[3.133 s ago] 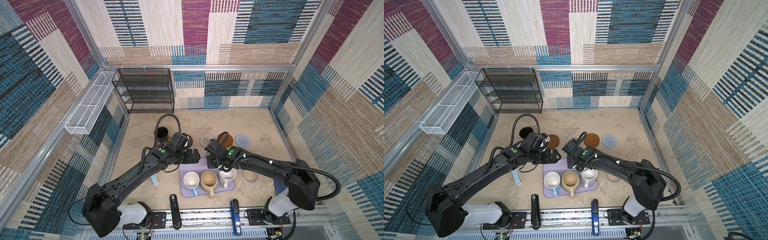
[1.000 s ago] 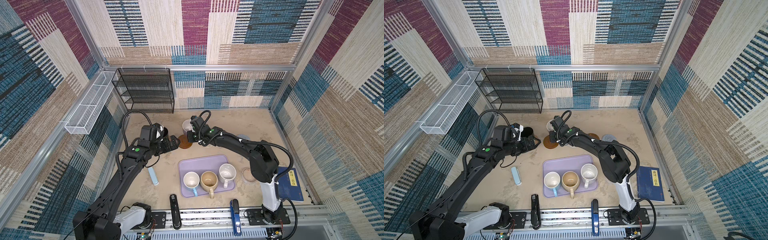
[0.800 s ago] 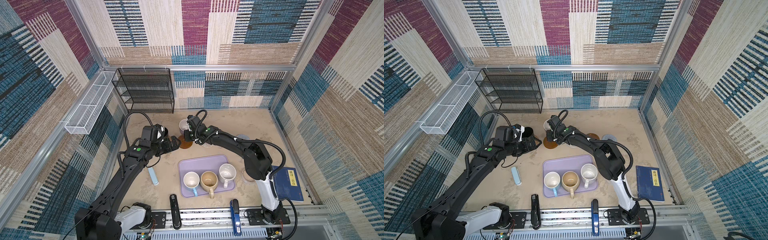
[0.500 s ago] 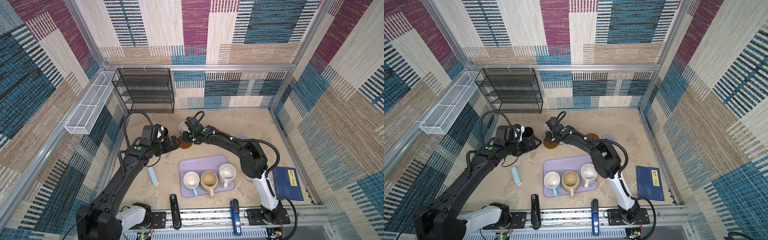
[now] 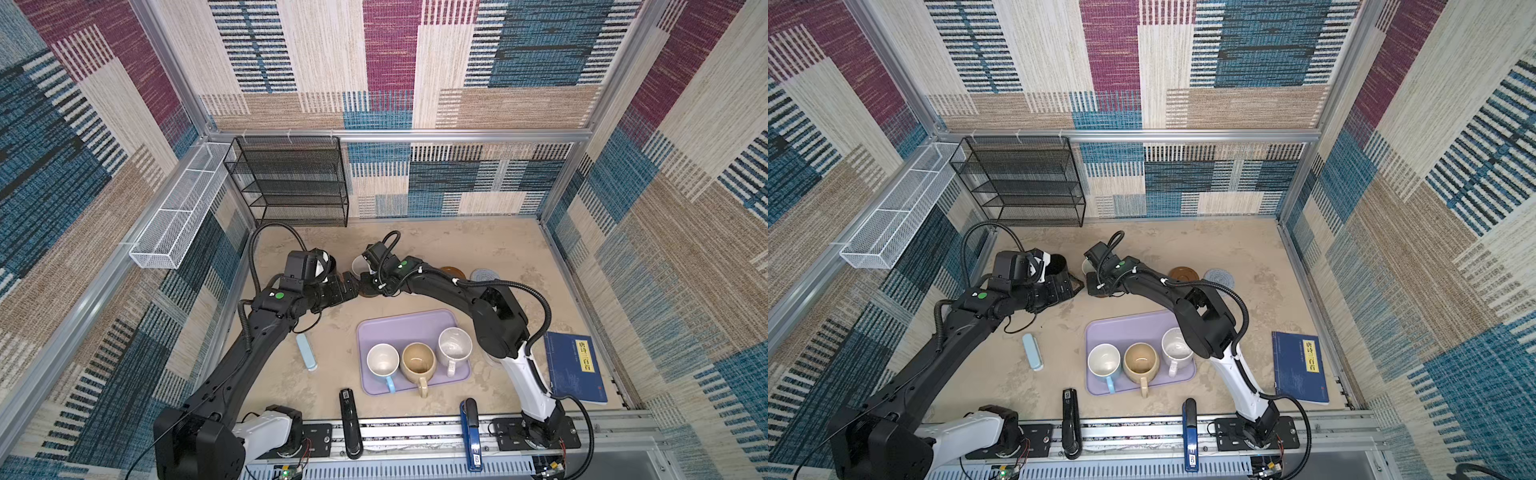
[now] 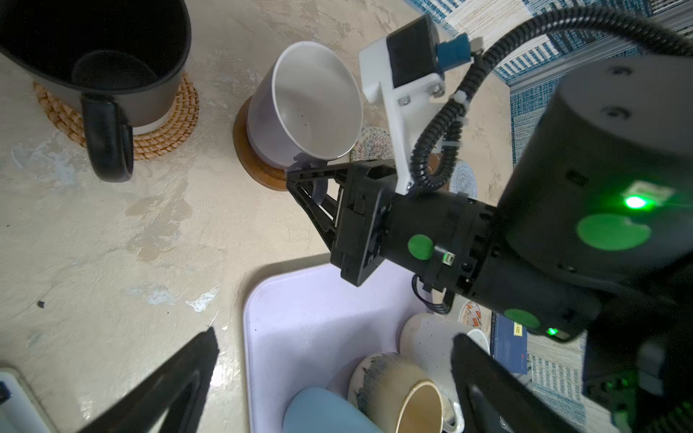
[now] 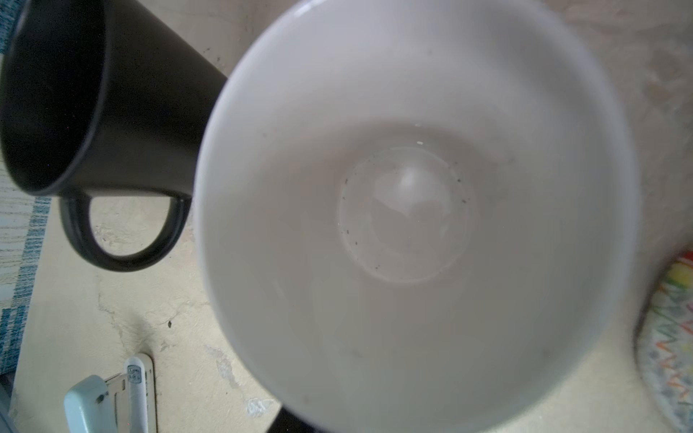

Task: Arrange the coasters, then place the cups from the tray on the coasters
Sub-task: 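Lower the lavender mug onto the brown wooden coaster beside the black mug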

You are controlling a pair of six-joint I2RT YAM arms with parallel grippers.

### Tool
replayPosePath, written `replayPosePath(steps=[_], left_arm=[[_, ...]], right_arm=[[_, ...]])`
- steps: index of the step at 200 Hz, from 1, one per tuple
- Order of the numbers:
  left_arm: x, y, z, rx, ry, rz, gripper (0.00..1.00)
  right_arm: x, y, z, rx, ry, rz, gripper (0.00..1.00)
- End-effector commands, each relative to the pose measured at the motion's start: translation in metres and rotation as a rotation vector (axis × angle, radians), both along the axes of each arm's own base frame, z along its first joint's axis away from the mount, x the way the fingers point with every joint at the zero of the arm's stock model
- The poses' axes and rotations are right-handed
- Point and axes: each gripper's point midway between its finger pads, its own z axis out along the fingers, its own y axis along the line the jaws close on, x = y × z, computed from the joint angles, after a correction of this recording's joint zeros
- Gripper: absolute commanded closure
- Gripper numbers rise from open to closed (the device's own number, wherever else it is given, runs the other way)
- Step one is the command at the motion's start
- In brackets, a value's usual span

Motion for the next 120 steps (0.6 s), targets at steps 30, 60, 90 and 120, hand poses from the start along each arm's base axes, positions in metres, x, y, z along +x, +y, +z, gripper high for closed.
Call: replayPosePath(steps=[30,60,90,120], left_arm=[[-0.006,0.001,-0.002,-0.002,0.015,0.0,0.0],[-0.008,0.002,-0.003,0.001,0.017,0.002,0.0],[-0.007,0.002,-0.005,-0.003,0.02,0.004,0.0],[-0.007,0.001,-0.004,-0.008,0.018,0.002,0.0]], right_arm=[[0.009,0.003,0.008,0.02,-0.039,-0.019,1.0],[0.006,0.0,0.007,0.014,-0.033,-0.023,1.0],[0.003,0.001,0.003,0.015,-0.021,-0.017,1.0],[0.003,-0.001,-0.002,0.003,-0.017,-0.017,0.86]])
